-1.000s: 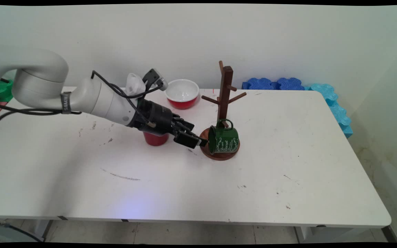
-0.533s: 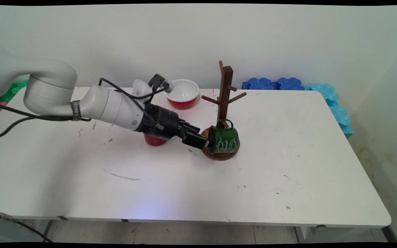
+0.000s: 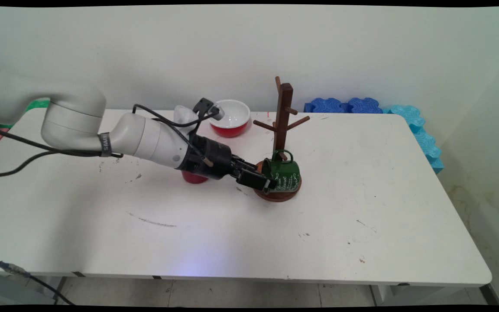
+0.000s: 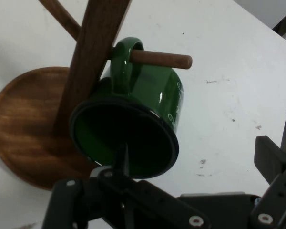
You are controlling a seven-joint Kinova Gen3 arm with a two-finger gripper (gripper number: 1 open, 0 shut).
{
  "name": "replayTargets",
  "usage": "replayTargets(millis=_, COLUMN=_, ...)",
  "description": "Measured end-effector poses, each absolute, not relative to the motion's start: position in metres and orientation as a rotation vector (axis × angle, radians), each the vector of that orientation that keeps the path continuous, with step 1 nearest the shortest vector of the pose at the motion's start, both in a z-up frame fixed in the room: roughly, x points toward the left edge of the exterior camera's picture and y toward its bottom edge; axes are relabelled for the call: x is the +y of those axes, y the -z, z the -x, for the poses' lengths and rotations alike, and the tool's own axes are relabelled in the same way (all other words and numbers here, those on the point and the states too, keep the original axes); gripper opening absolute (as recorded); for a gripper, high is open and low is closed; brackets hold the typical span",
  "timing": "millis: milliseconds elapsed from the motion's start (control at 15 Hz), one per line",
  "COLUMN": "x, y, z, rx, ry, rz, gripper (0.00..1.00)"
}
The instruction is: Pick up the green mug from the rack
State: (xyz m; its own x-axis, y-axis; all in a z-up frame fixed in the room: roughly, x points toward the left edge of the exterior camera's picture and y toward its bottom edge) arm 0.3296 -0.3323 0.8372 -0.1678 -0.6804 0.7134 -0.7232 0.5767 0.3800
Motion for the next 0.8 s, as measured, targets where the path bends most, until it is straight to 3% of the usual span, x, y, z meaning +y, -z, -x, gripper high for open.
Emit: replayTargets(millis=800, x=-0.342, y=-0.824, z=-0.316, rx=-1.885, ry=-0.025, rz=-1.114, gripper=1.0)
